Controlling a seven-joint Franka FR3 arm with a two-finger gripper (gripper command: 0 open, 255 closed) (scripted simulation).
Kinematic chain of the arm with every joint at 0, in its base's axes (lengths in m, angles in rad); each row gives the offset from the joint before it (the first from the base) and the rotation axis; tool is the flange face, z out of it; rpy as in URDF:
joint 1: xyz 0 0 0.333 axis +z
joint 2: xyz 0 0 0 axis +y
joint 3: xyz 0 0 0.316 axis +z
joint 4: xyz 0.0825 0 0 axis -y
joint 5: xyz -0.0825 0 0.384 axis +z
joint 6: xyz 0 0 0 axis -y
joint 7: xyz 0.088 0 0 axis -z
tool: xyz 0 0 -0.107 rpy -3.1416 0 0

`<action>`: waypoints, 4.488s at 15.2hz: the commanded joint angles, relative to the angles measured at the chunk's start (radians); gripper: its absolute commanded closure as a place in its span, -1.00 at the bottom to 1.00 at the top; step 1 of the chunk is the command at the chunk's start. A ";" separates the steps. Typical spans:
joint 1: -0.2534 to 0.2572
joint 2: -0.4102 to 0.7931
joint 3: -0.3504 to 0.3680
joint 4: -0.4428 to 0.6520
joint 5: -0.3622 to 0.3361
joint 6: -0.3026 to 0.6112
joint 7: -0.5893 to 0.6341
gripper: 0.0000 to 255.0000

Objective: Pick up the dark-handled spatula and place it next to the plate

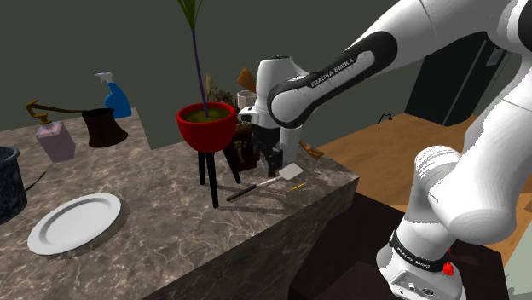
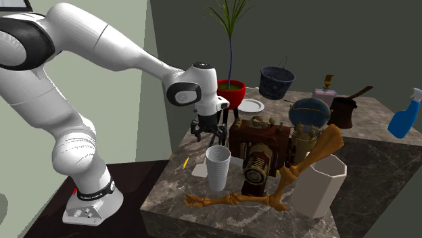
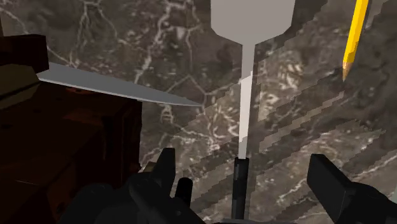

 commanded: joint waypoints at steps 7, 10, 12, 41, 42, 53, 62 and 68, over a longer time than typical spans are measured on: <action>0.009 0.089 -0.005 -0.034 0.016 0.076 -0.020 -1.00; 0.009 0.089 -0.005 -0.034 0.016 0.076 -0.020 -1.00; 0.009 0.089 -0.005 -0.035 0.016 0.076 -0.020 1.00; 0.036 0.003 0.051 0.115 -0.002 -0.155 0.082 1.00; 0.047 0.019 0.065 0.130 0.003 -0.154 0.104 1.00; 0.156 0.236 0.195 0.374 0.023 -0.171 0.331 1.00; 0.247 0.470 0.260 0.682 -0.005 -0.239 0.500 1.00; 0.314 0.664 0.283 0.967 -0.033 -0.328 0.597 1.00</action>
